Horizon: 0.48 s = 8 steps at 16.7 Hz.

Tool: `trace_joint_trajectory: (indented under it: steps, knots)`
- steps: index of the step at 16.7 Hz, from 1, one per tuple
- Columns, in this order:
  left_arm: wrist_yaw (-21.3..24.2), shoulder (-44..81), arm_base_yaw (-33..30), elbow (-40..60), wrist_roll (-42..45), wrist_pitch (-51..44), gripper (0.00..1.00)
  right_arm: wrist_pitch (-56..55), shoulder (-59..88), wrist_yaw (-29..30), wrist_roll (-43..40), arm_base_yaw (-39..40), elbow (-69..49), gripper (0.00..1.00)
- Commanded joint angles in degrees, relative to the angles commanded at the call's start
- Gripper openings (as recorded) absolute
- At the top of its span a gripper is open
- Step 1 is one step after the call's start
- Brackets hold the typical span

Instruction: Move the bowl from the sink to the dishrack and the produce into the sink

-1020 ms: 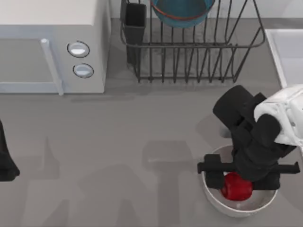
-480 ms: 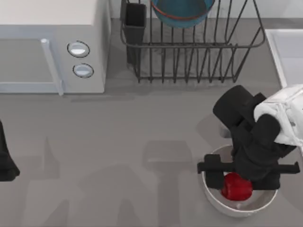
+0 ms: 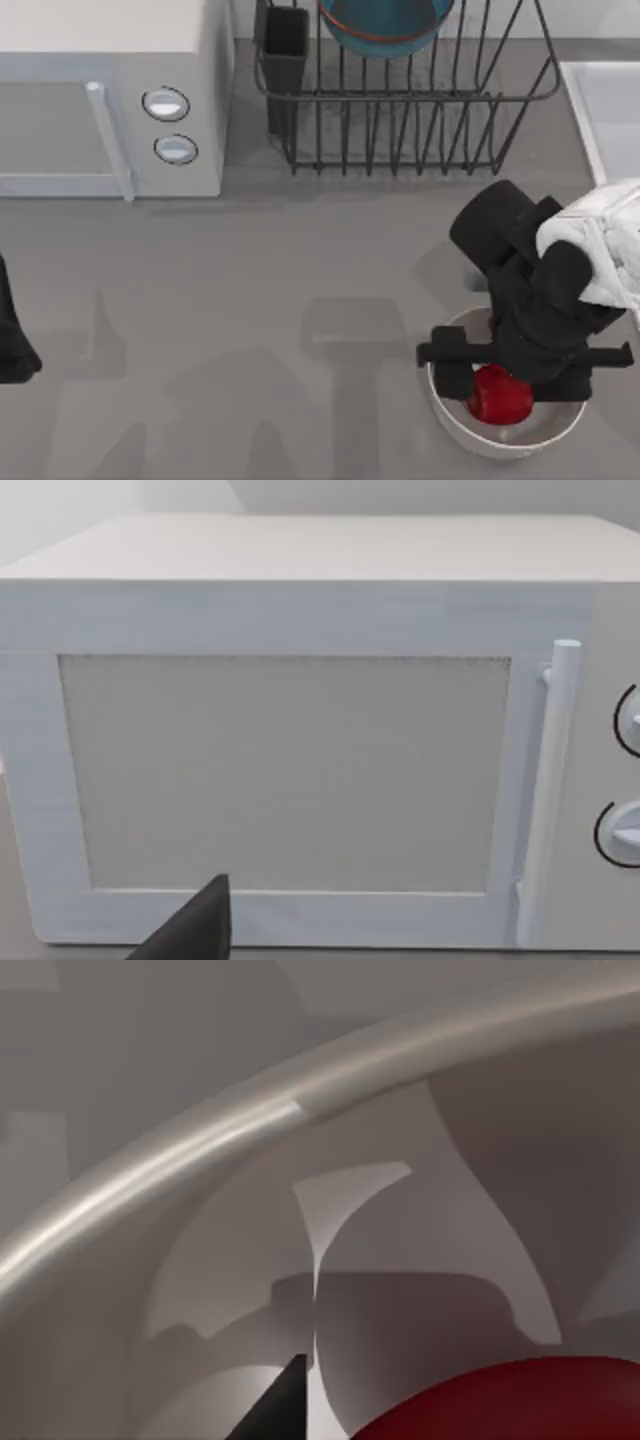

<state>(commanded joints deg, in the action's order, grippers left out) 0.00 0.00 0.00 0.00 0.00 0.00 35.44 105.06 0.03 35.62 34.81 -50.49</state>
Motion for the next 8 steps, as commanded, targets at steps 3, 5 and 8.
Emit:
trace_joint_trajectory:
  steps: [3,5,8]
  knots:
    - [0.0,0.0,0.0,0.0,0.0,0.0,1.0,3.54,-4.9,-0.47,0.92,0.44,-2.76,0.0]
    - [0.0,0.0,0.0,0.0,0.0,0.0,1.0,4.47,-5.14,-0.46,0.99,0.46,-3.55,0.0]
    - [0.0,0.0,0.0,0.0,0.0,0.0,1.0,10.19,-6.95,-0.48,0.97,0.56,-7.55,0.0]
